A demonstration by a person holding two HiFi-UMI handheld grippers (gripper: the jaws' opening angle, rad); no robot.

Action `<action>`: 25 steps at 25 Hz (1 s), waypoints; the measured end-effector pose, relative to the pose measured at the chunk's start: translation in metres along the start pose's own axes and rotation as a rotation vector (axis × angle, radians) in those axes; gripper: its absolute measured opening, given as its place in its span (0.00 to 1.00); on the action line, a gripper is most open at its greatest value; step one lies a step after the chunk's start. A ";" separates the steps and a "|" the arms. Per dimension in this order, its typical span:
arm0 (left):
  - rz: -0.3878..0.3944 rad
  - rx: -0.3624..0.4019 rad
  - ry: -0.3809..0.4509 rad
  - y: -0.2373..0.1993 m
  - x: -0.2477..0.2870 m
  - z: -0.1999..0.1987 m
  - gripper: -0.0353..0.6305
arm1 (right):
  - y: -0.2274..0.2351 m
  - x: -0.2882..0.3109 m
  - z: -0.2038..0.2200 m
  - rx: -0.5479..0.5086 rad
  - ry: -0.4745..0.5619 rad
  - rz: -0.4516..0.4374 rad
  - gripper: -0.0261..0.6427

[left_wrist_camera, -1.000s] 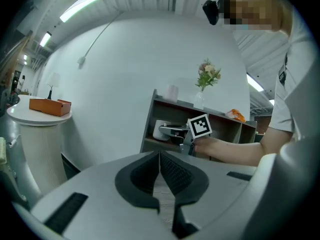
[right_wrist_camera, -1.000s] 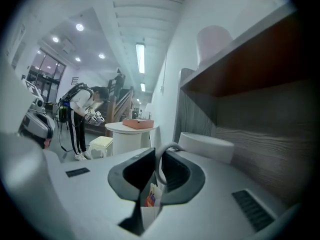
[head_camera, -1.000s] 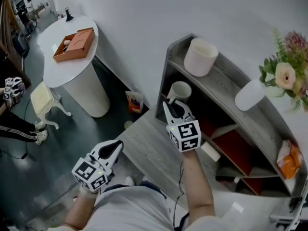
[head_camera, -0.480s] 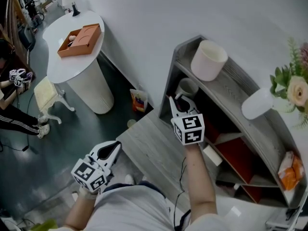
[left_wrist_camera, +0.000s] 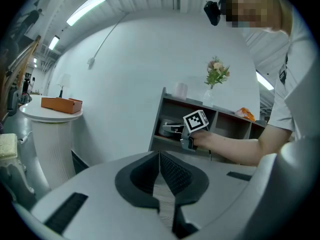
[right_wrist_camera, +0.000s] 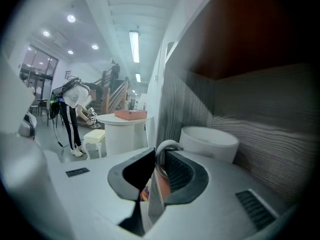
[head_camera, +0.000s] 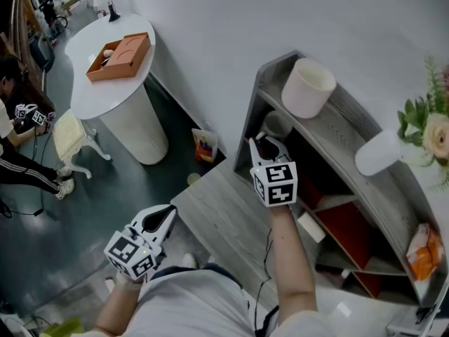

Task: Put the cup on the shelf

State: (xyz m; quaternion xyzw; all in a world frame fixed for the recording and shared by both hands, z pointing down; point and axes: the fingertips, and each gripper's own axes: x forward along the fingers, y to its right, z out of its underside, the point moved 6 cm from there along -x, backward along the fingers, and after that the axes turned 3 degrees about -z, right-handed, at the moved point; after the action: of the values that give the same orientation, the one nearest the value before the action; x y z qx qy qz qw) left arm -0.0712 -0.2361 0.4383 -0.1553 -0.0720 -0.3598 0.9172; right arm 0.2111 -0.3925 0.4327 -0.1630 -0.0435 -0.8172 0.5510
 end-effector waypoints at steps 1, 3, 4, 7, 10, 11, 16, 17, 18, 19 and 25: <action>0.000 0.000 0.000 0.000 0.000 0.000 0.08 | 0.000 0.000 0.001 0.000 -0.005 0.002 0.11; 0.002 0.001 0.000 0.001 -0.001 0.000 0.08 | 0.001 0.001 0.002 0.004 -0.006 0.001 0.13; 0.005 0.002 0.000 0.002 -0.001 0.000 0.08 | 0.001 0.001 0.002 0.006 -0.003 0.001 0.15; 0.010 0.004 0.001 0.002 -0.002 0.002 0.08 | 0.000 -0.001 0.001 0.014 0.003 -0.003 0.17; 0.012 0.002 0.002 0.002 -0.004 0.002 0.08 | -0.001 -0.007 0.001 0.028 0.012 -0.005 0.18; 0.014 0.002 0.004 0.001 -0.004 0.002 0.08 | -0.002 -0.010 0.001 0.038 0.019 -0.009 0.18; 0.033 0.006 0.012 0.002 -0.005 0.000 0.08 | -0.007 -0.032 0.003 0.083 0.061 0.001 0.18; 0.039 0.007 0.013 0.002 -0.005 -0.001 0.08 | -0.010 -0.037 0.004 0.089 0.072 0.005 0.18; 0.046 0.009 0.015 0.003 -0.004 -0.001 0.08 | -0.013 -0.043 0.004 0.095 0.082 0.008 0.18; 0.055 0.010 0.018 0.004 -0.004 -0.003 0.08 | -0.016 -0.049 0.005 0.099 0.093 0.011 0.18; 0.125 0.019 0.027 0.012 0.006 -0.008 0.08 | -0.045 -0.093 0.004 0.117 0.161 0.034 0.13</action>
State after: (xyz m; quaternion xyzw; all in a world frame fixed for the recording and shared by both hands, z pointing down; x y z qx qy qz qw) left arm -0.0586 -0.2345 0.4295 -0.1458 -0.0531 -0.3030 0.9403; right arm 0.2026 -0.2914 0.4121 -0.0651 -0.0442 -0.8142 0.5752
